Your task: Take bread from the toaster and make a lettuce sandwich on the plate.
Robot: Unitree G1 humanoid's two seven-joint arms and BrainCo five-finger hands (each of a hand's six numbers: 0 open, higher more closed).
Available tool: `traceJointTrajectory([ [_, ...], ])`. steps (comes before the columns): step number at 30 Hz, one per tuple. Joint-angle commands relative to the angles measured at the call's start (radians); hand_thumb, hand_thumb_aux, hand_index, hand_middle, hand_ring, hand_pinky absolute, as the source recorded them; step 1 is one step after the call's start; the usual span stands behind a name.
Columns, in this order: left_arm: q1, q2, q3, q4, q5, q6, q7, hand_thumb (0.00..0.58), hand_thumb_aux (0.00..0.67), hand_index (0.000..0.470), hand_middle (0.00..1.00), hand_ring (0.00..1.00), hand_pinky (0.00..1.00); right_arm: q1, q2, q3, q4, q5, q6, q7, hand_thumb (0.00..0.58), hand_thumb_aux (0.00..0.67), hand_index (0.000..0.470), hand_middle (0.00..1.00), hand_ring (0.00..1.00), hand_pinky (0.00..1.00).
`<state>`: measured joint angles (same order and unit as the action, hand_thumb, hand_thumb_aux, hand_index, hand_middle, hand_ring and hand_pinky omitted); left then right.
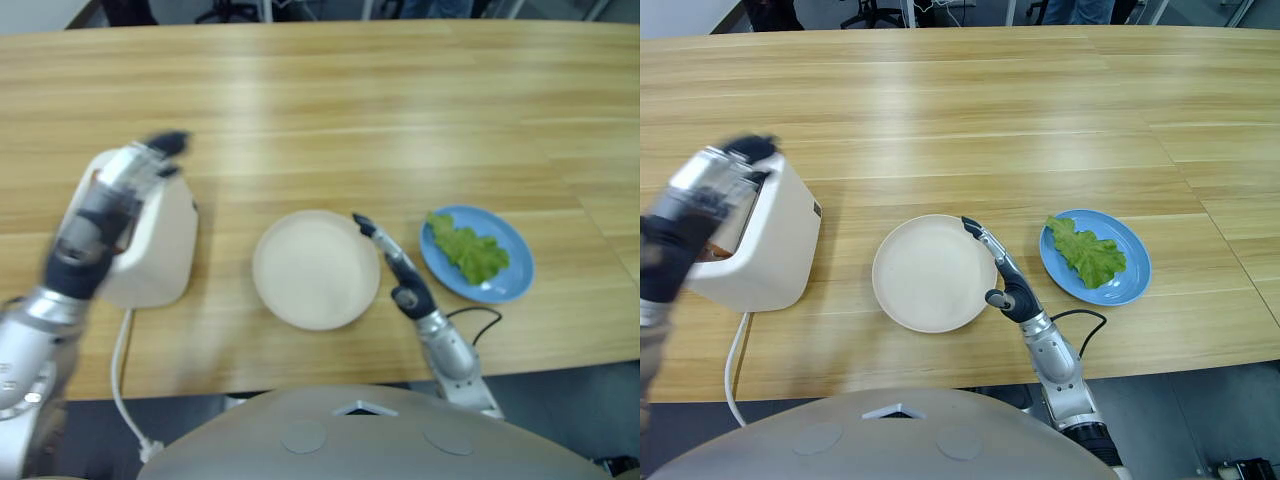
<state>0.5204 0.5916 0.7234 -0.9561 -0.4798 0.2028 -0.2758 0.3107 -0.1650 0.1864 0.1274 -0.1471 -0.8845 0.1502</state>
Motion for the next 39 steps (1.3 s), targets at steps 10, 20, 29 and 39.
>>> traceJointTrajectory([
  [10, 0.110, -0.015, 0.088, 0.285, 0.794, -0.108, 0.147, 0.000, 0.000, 0.000, 0.00, 0.00, 0.00, -0.018, -0.004, -0.006, 0.045, 0.002, -0.008, -0.016, 0.000, 0.000, 0.000, 0.00, 0.00, 0.00],
  [20, 0.124, -0.151, -0.112, 0.353, 1.127, -0.167, 0.262, 0.000, 0.000, 0.000, 0.00, 0.00, 0.00, -0.022, -0.023, -0.021, 0.049, 0.026, -0.006, -0.009, 0.000, 0.000, 0.000, 0.00, 0.00, 0.00],
  [29, 0.114, -0.187, -0.145, 0.359, 1.212, -0.159, 0.277, 0.000, 0.000, 0.000, 0.00, 0.00, 0.00, -0.016, -0.040, -0.034, 0.038, 0.043, -0.001, -0.003, 0.000, 0.000, 0.000, 0.00, 0.00, 0.00],
  [39, 0.111, -0.195, -0.146, 0.429, 1.300, -0.130, 0.310, 0.000, 0.000, 0.000, 0.00, 0.00, 0.00, -0.020, -0.052, -0.046, 0.036, 0.056, 0.001, 0.004, 0.000, 0.000, 0.000, 0.00, 0.00, 0.00],
])
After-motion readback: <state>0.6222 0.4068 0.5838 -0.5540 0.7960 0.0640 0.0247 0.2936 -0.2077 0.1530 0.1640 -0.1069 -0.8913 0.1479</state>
